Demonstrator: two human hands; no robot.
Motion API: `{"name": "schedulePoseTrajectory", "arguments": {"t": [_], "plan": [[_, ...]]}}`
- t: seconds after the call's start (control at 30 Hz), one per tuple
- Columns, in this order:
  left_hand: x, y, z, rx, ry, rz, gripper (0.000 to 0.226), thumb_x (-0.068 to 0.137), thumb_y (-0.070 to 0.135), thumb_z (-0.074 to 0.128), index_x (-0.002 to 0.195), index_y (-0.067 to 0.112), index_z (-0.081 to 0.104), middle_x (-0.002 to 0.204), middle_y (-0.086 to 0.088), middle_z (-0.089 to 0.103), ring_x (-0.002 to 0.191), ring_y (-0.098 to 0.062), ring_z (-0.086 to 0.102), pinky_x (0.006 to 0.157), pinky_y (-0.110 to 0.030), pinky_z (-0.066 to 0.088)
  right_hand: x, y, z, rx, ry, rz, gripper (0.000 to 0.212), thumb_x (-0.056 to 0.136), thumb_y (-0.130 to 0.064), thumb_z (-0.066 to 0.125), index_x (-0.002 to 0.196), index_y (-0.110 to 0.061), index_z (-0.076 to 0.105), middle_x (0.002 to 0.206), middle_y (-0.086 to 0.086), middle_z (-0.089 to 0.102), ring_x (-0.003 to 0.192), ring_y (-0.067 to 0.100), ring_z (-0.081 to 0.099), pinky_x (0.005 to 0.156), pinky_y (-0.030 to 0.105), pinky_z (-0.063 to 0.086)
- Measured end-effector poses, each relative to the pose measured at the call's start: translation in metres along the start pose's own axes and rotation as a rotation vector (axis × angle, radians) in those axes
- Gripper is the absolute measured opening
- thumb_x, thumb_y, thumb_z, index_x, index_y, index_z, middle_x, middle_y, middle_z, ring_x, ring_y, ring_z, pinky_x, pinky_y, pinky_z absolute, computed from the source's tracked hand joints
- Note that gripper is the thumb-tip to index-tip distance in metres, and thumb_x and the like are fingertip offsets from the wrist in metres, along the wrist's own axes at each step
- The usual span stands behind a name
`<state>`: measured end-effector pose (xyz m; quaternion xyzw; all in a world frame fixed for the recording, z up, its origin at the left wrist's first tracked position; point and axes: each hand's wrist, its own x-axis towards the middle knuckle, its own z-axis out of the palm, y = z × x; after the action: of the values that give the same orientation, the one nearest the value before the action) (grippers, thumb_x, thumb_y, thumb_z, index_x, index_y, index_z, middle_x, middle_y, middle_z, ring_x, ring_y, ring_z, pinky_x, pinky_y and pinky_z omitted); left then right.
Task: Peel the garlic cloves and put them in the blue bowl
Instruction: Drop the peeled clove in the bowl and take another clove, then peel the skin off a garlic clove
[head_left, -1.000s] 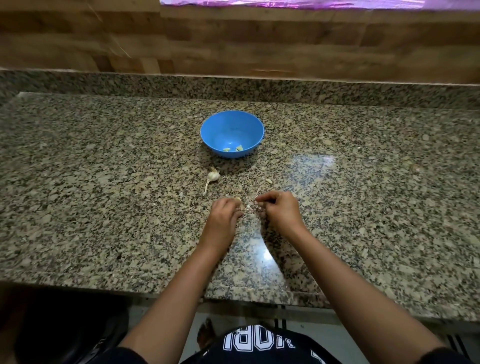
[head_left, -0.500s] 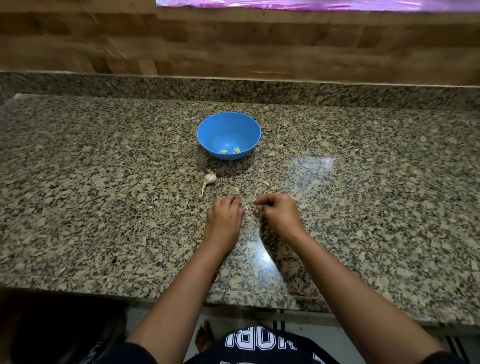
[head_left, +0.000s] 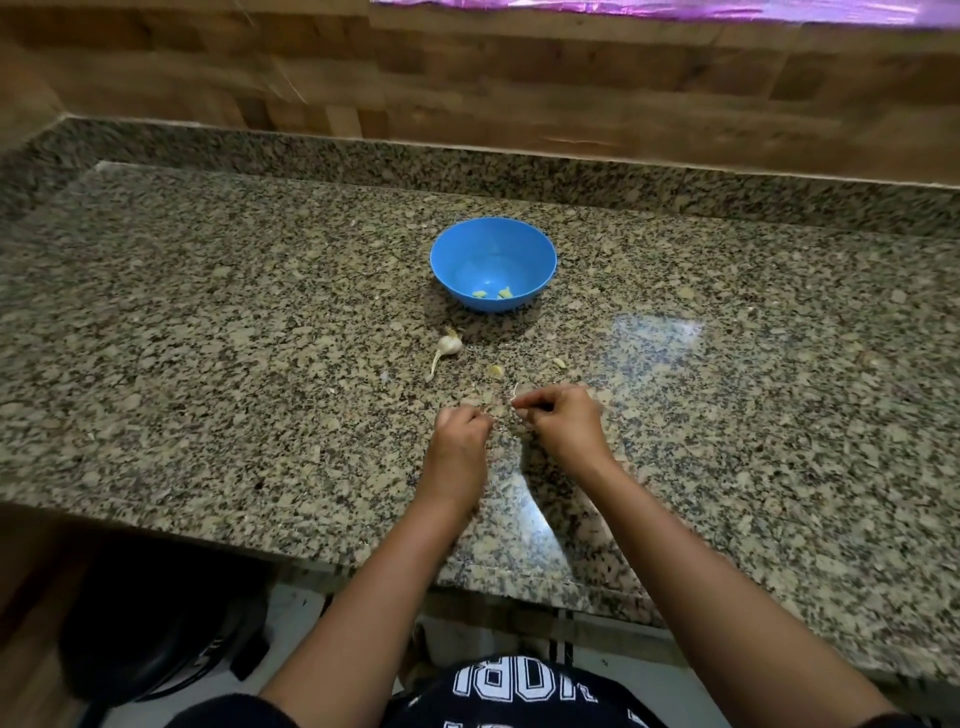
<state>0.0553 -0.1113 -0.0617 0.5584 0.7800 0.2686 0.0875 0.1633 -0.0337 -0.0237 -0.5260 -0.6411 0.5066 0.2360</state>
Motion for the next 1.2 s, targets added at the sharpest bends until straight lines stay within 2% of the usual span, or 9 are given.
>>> {"name": "schedulePoseTrajectory", "arguments": {"t": [0.17, 0.23, 0.37, 0.5, 0.7, 0.93, 1.07, 1.13, 1.2], "plan": [[0.002, -0.019, -0.035, -0.254, 0.088, -0.349, 0.020, 0.091, 0.007, 0.056, 0.107, 0.011, 0.067, 0.097, 0.006, 0.061, 0.069, 0.003, 0.052, 0.057, -0.010, 0.048, -0.002, -0.015, 0.031, 0.021, -0.094, 0.029, 0.021, 0.086, 0.002, 0.060, 0.077, -0.014, 0.070, 0.087, 0.001, 0.067, 0.085, 0.011, 0.064, 0.072, 0.017, 0.051], [-0.007, -0.036, -0.054, -0.433, 0.180, -0.492, 0.017, 0.087, 0.006, 0.062, 0.100, 0.012, 0.070, 0.092, 0.009, 0.063, 0.065, 0.004, 0.055, 0.052, -0.007, 0.047, -0.005, -0.027, 0.055, 0.025, -0.159, 0.035, 0.016, 0.085, 0.002, 0.063, 0.080, -0.010, 0.072, 0.087, 0.005, 0.069, 0.089, 0.017, 0.065, 0.082, 0.027, 0.054], [-0.033, -0.080, -0.096, -0.920, 0.443, -0.794, 0.017, 0.084, 0.004, 0.066, 0.085, 0.021, 0.070, 0.091, 0.003, 0.071, 0.081, -0.005, 0.065, 0.069, -0.015, 0.051, -0.025, -0.060, 0.120, 0.095, -0.358, 0.027, 0.016, 0.083, 0.001, 0.065, 0.076, -0.012, 0.070, 0.092, 0.008, 0.070, 0.087, 0.017, 0.065, 0.088, 0.033, 0.052], [-0.074, -0.146, -0.147, -1.212, 0.744, -0.898, 0.017, 0.083, -0.004, 0.063, 0.085, 0.012, 0.069, 0.097, -0.009, 0.070, 0.089, -0.016, 0.066, 0.081, -0.024, 0.052, -0.057, -0.101, 0.210, 0.140, -0.563, 0.000, 0.014, 0.084, 0.004, 0.063, 0.081, -0.008, 0.068, 0.078, 0.003, 0.066, 0.075, 0.013, 0.060, 0.072, 0.022, 0.051], [-0.139, -0.262, -0.222, -1.234, 0.893, -0.926, 0.014, 0.084, -0.004, 0.062, 0.090, 0.007, 0.070, 0.099, -0.015, 0.069, 0.090, -0.019, 0.065, 0.080, -0.023, 0.051, -0.112, -0.147, 0.359, 0.127, -0.762, -0.007, 0.013, 0.086, 0.010, 0.058, 0.092, 0.001, 0.065, 0.041, -0.011, 0.057, 0.039, -0.005, 0.052, 0.044, 0.007, 0.040], [-0.186, -0.374, -0.225, -1.214, 0.941, -1.157, 0.016, 0.086, -0.005, 0.060, 0.086, 0.008, 0.069, 0.087, -0.005, 0.068, 0.081, -0.013, 0.064, 0.076, -0.019, 0.050, -0.122, -0.135, 0.493, 0.037, -0.784, 0.043, 0.019, 0.081, 0.006, 0.066, 0.069, -0.008, 0.066, 0.073, 0.005, 0.066, 0.075, 0.017, 0.063, 0.071, 0.025, 0.053], [-0.201, -0.439, -0.197, -1.237, 0.894, -1.311, 0.018, 0.085, -0.001, 0.063, 0.077, 0.015, 0.068, 0.097, -0.008, 0.067, 0.085, -0.015, 0.064, 0.085, -0.027, 0.051, -0.109, -0.108, 0.561, -0.050, -0.828, 0.075, 0.007, 0.083, 0.006, 0.064, 0.081, 0.001, 0.068, 0.084, 0.013, 0.066, 0.085, 0.022, 0.061, 0.081, 0.031, 0.053], [-0.211, -0.467, -0.176, -1.252, 0.874, -1.416, 0.023, 0.084, 0.002, 0.066, 0.071, 0.020, 0.070, 0.096, -0.005, 0.068, 0.095, -0.021, 0.064, 0.093, -0.033, 0.049, -0.101, -0.085, 0.593, -0.093, -0.809, 0.090, 0.007, 0.083, 0.007, 0.064, 0.087, 0.004, 0.069, 0.090, 0.018, 0.066, 0.087, 0.025, 0.060, 0.079, 0.032, 0.053], [-0.219, -0.500, -0.150, -1.272, 0.880, -1.514, 0.025, 0.084, 0.003, 0.067, 0.068, 0.022, 0.070, 0.100, -0.008, 0.069, 0.101, -0.024, 0.063, 0.097, -0.036, 0.048, -0.092, -0.056, 0.626, -0.124, -0.803, 0.121, 0.013, 0.084, 0.008, 0.061, 0.096, 0.007, 0.067, 0.094, 0.017, 0.065, 0.086, 0.024, 0.059, 0.065, 0.018, 0.051]]}}
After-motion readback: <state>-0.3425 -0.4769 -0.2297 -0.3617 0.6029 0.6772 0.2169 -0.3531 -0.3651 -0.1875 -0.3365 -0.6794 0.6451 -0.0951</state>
